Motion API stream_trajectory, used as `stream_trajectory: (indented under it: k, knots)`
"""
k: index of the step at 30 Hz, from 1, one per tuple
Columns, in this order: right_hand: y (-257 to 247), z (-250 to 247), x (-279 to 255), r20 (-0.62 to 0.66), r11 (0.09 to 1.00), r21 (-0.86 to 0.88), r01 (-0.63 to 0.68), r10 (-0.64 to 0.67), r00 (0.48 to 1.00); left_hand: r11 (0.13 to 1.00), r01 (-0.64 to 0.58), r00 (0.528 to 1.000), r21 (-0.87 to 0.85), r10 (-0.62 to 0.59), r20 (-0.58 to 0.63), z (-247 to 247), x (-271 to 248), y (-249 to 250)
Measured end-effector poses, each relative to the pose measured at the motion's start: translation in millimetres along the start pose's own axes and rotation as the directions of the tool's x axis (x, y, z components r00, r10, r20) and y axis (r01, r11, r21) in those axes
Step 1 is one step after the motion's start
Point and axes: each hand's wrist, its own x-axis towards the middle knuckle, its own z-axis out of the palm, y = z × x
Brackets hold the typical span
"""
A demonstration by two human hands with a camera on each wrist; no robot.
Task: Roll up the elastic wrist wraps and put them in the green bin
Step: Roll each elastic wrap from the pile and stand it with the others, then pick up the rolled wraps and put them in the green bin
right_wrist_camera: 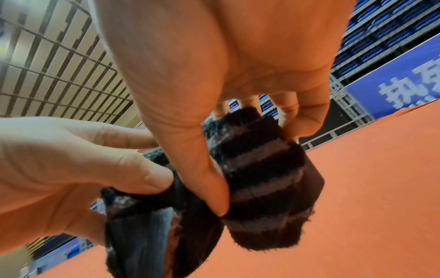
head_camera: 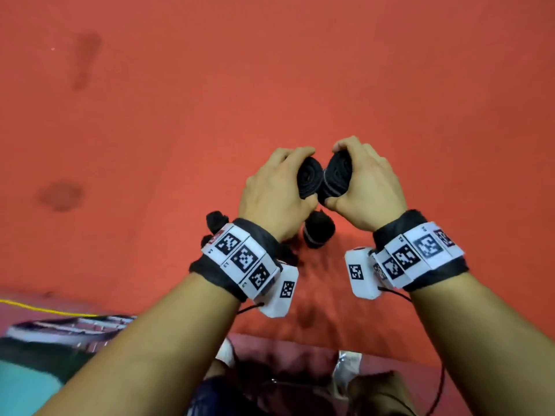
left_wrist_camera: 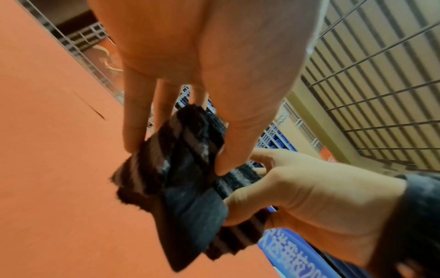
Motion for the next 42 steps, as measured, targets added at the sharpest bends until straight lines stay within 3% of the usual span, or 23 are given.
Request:
stream_trajectory:
  k: [6, 10, 13, 16, 22, 25, 28, 31, 32, 35, 37, 42]
  knots:
    - [-134.7, 20.9, 3.1, 0.142, 0.990, 0.013, 0.140, -0.141, 0.980, 0.989, 0.144, 0.986, -0.016, -0.145, -0.084, -97.5, -48.2, -69.9]
    - [-203.6, 60.8, -6.5, 0.247, 0.968, 0.059, 0.244, -0.251, 0.936, 0.973, 0.231, 0.958, -0.017, -0.230, -0.171, -135.1, -96.2, -124.5]
    - [-245.9, 90.4, -19.9, 0.333, 0.935, 0.096, 0.341, -0.353, 0.874, 0.930, 0.366, 0.900, -0.035, -0.364, -0.241, -150.6, -138.1, -156.4]
    - [-281.0, 117.1, -35.5, 0.428, 0.874, 0.164, 0.457, -0.481, 0.765, 0.872, 0.483, 0.815, -0.083, -0.482, -0.322, -160.0, -184.0, -175.3]
    - [-341.2, 151.1, -86.7, 0.555, 0.712, 0.290, 0.639, -0.669, 0.494, 0.696, 0.682, 0.551, -0.225, -0.692, -0.467, -173.3, -287.3, -179.1]
    - [-371.8, 168.2, -117.4, 0.596, 0.631, 0.327, 0.703, -0.715, 0.365, 0.563, 0.745, 0.344, -0.358, -0.784, -0.516, -177.6, -333.1, -188.2]
    - [-403.0, 194.8, -144.7, 0.629, 0.606, 0.346, 0.717, -0.716, 0.302, 0.403, 0.764, 0.130, -0.504, -0.861, -0.492, -183.3, -369.3, -209.1]
    - [-438.4, 236.0, -166.0, 0.645, 0.604, 0.346, 0.718, -0.709, 0.285, 0.267, 0.745, -0.008, -0.611, -0.913, -0.409, -188.3, -392.8, -255.9]
    - [-450.9, 251.5, -171.1, 0.657, 0.609, 0.323, 0.724, -0.695, 0.292, 0.232, 0.740, -0.024, -0.631, -0.929, -0.370, -190.6, -397.3, -275.4]
    - [-485.4, 299.5, -186.1, 0.716, 0.596, 0.231, 0.769, -0.639, 0.280, 0.165, 0.782, -0.013, -0.602, -0.960, -0.280, -195.7, -407.5, -332.6]
    - [-506.3, 330.1, -194.2, 0.745, 0.555, 0.173, 0.814, -0.614, 0.261, 0.141, 0.842, 0.003, -0.521, -0.966, -0.257, -199.4, -412.2, -368.0]
    - [-538.6, 406.4, -210.4, 0.801, 0.487, 0.011, 0.874, -0.527, 0.284, 0.056, 0.967, 0.024, -0.250, -0.991, -0.129, -199.7, -413.1, -437.2]
